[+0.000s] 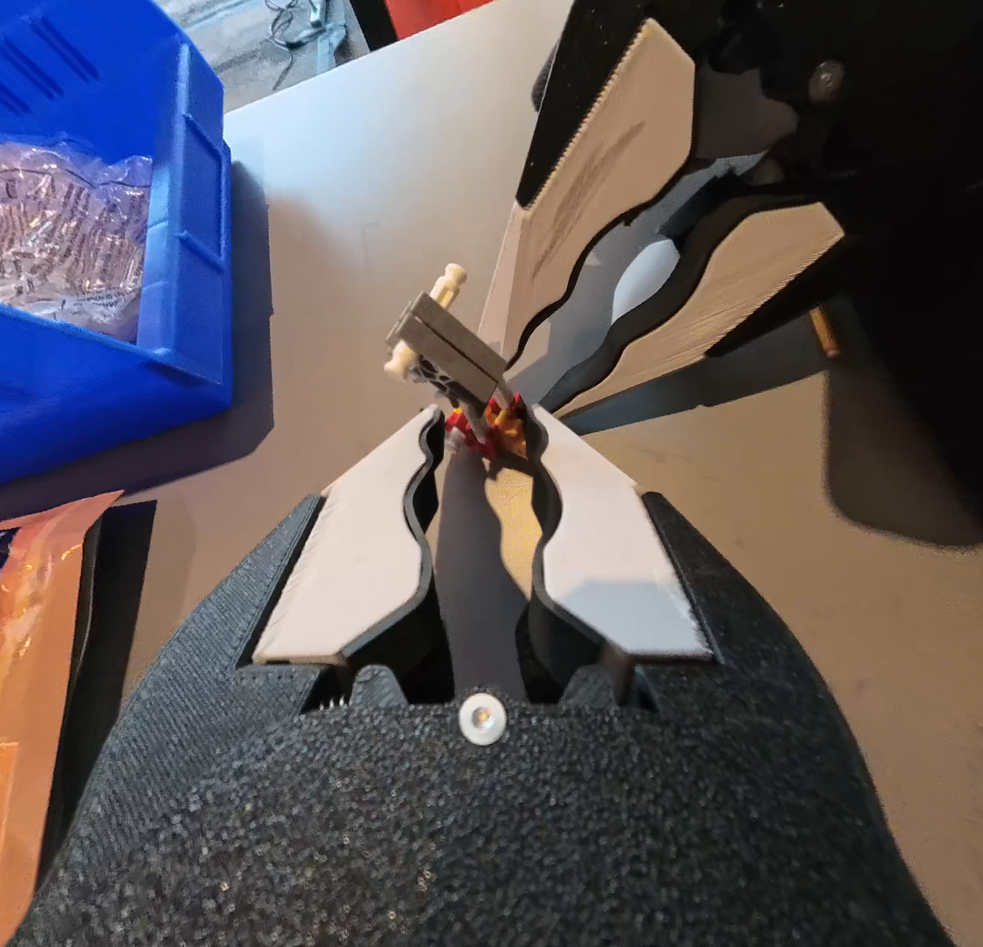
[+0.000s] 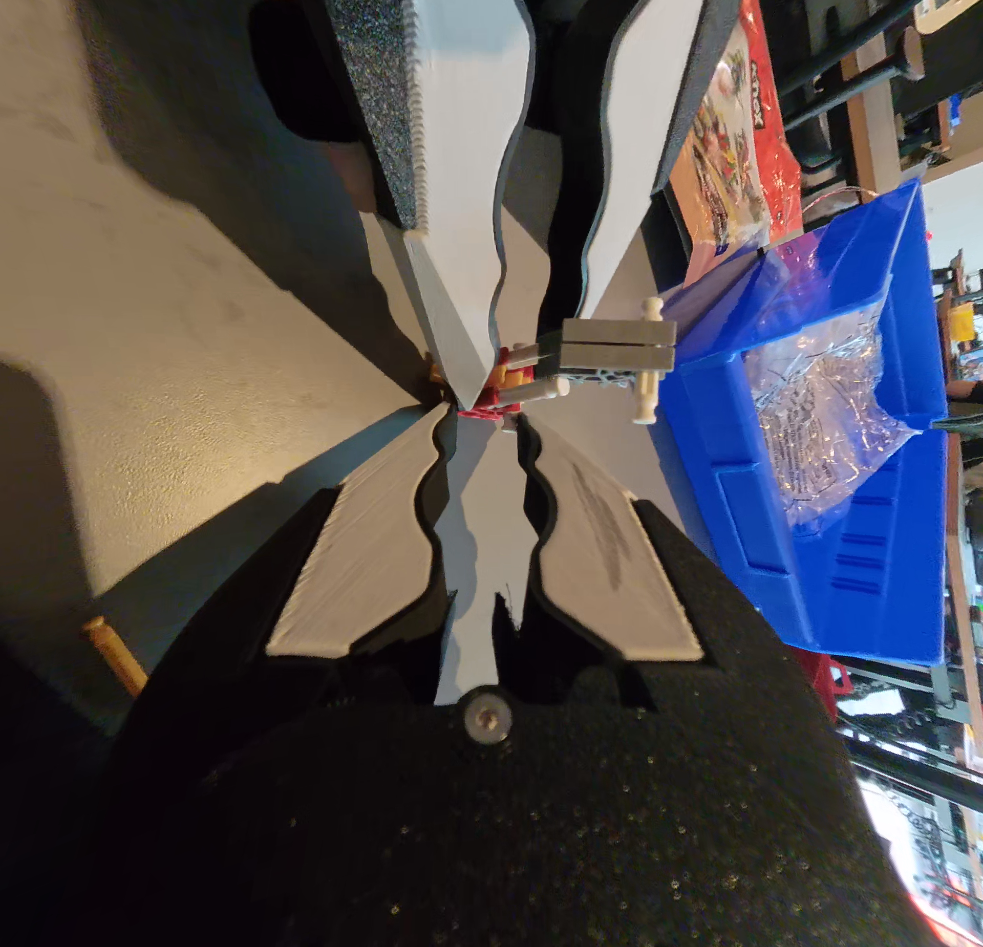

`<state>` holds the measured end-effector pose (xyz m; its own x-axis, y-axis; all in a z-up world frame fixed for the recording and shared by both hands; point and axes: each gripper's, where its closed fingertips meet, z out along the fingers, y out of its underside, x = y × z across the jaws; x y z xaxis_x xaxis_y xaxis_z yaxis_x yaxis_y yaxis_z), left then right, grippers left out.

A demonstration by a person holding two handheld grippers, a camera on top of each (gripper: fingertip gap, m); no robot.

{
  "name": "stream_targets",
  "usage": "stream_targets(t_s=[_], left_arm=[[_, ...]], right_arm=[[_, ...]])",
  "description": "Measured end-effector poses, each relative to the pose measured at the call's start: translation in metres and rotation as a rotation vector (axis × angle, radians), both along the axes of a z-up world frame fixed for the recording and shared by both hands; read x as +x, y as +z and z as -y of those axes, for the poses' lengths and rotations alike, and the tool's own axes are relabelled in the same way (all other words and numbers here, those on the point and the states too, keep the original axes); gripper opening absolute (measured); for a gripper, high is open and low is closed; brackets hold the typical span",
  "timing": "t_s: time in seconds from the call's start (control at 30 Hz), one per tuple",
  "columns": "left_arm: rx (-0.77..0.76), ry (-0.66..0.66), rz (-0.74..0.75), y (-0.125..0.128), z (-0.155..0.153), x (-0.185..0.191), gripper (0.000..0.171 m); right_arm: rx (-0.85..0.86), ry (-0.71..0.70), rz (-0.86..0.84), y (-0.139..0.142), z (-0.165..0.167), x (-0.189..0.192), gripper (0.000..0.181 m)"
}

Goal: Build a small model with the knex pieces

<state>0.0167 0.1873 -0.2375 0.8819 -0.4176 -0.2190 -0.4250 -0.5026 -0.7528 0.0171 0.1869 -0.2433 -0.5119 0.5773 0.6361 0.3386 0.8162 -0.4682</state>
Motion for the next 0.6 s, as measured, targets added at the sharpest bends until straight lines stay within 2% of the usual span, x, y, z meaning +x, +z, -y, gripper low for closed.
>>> stream_targets(t_s=[0.23, 0.6], left_arm=[[-0.006, -0.056, -0.011, -0.0021, -0.0001, 0.0019, 0.025], [-0.008, -0.010, 0.062, -0.0016, -0.0020, 0.0037, 0.020]], right_arm=[[0.009, 0.002, -0.015, 0.0003, 0.0003, -0.0001, 0.020], [-0.054, -0.028, -0.005, 0.0006, 0.0000, -0.0024, 0.019]])
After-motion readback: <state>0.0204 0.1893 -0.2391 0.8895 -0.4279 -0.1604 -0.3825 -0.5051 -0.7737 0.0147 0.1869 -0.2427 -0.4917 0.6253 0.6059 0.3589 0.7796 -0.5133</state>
